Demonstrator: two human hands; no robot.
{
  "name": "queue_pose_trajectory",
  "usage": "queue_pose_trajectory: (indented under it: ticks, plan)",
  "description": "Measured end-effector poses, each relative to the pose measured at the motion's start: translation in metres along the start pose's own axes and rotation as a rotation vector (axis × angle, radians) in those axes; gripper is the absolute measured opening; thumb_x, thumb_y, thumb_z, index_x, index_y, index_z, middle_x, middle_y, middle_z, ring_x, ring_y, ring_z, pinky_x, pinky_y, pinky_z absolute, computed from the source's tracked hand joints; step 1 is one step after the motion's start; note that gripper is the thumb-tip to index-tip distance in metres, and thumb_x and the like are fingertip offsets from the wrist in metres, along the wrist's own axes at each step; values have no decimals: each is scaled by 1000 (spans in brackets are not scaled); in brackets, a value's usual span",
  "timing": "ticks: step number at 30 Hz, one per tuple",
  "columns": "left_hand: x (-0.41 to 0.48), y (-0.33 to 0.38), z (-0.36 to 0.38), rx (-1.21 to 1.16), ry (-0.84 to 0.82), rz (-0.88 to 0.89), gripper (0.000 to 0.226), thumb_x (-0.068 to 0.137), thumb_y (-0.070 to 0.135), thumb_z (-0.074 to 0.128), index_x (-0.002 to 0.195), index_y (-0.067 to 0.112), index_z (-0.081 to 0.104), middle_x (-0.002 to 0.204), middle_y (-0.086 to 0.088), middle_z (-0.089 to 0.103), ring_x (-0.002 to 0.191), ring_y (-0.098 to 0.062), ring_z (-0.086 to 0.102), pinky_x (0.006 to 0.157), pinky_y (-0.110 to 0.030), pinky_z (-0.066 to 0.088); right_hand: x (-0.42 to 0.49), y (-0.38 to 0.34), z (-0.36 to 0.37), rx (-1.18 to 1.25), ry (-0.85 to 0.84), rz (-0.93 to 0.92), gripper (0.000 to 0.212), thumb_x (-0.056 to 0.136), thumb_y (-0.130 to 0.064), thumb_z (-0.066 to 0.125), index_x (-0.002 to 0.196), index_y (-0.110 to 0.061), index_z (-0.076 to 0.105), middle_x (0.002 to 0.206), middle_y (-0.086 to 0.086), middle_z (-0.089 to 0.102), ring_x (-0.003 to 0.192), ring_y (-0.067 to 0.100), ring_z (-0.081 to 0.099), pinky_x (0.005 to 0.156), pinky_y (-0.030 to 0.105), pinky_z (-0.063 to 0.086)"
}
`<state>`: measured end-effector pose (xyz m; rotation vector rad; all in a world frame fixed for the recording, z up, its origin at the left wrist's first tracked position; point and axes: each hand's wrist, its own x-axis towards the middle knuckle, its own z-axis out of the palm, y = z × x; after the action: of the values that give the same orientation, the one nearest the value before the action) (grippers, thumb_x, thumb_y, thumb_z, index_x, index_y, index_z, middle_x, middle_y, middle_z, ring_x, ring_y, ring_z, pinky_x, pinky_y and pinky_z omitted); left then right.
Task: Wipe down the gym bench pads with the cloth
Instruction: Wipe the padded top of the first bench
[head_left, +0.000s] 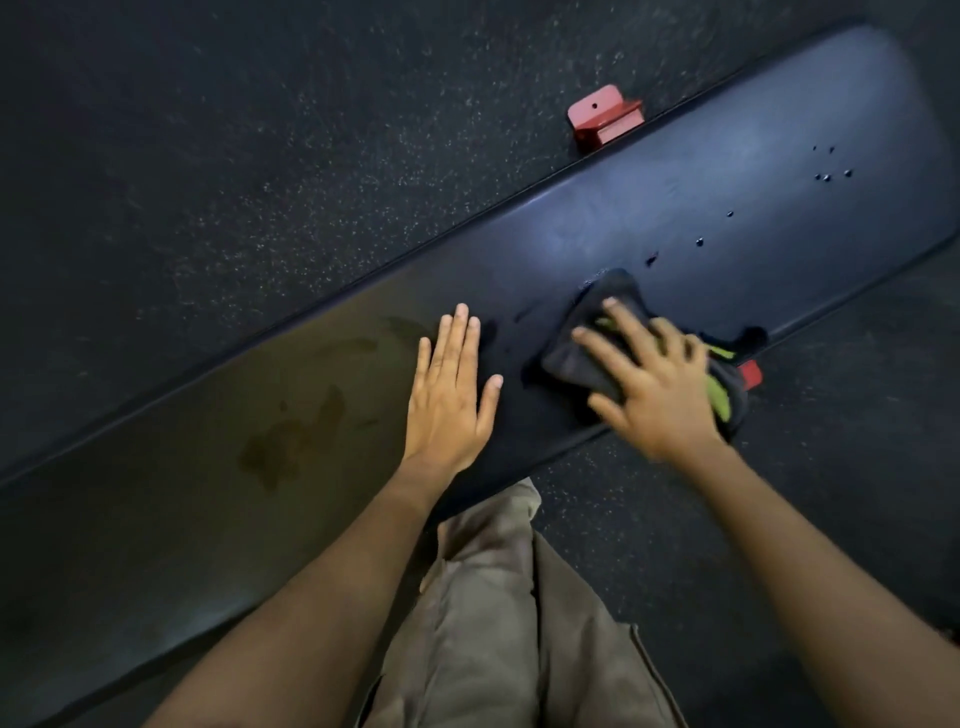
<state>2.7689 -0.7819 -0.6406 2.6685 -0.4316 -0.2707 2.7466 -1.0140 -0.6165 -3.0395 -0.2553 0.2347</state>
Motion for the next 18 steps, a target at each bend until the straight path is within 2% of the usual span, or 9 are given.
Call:
queue_pose_trajectory:
  ticks: [4,5,6,7,10,12,14,15,18]
  plan:
    - [8,11,7,49,24,-104,61,97,34,35,145,-1,25,154,-17,22,143,-25,15,116,-38,5,71,39,-16,136,40,667,67,85,-43,49,148,-33,27,159,5,18,129,44,32,100,59,30]
    - [9,13,8,60,34,-125,61,97,34,35,145,-2,26,153,-18,23,142,-26,16,115,-39,6,91,31,-20,153,19,720,69,87,-42,51,150,-33,25,160,5,15,132,45,29,103,61,27]
    - [9,14,9,63,42,-134,61,97,34,36,145,-2,27,153,-19,24,142,-27,17,115,-39,6,102,20,-22,149,-11,671,70,87,-42,52,151,-34,23,160,5,14,134,45,27,105,62,25]
    - [10,16,8,61,39,-138,61,96,34,36,144,-2,28,153,-19,24,142,-27,17,115,-39,6,104,9,-22,141,-25,525,70,87,-42,52,150,-34,23,160,6,16,134,46,28,105,63,24]
    - [13,23,5,44,21,-121,60,96,33,36,145,-1,27,154,-17,23,143,-25,15,116,-37,4,57,-4,-9,9,-3,-32,69,81,-48,47,147,-35,30,156,7,29,124,43,38,96,59,35]
    - [17,28,6,41,9,-111,60,96,33,36,145,0,27,154,-17,22,143,-24,14,116,-36,4,22,17,-5,-9,-21,-179,69,79,-51,47,144,-37,32,154,6,34,117,40,42,91,53,38]
    - [21,32,7,35,1,-95,61,96,33,36,145,-1,26,154,-17,22,143,-24,13,116,-36,2,17,52,-9,-30,-29,-175,67,78,-55,45,142,-36,34,153,7,36,114,43,47,88,54,40]
    - [25,34,8,37,-1,-89,61,96,33,36,145,-2,26,154,-17,21,143,-24,12,116,-35,2,24,69,-13,-47,-38,-103,66,79,-55,44,141,-36,34,153,7,35,115,44,47,89,57,40]
    - [34,40,12,49,-2,-92,62,96,33,35,145,-2,24,154,-18,21,143,-24,12,116,-36,2,74,93,-25,69,-13,401,67,82,-50,47,145,-34,32,158,5,23,125,44,36,96,58,33]
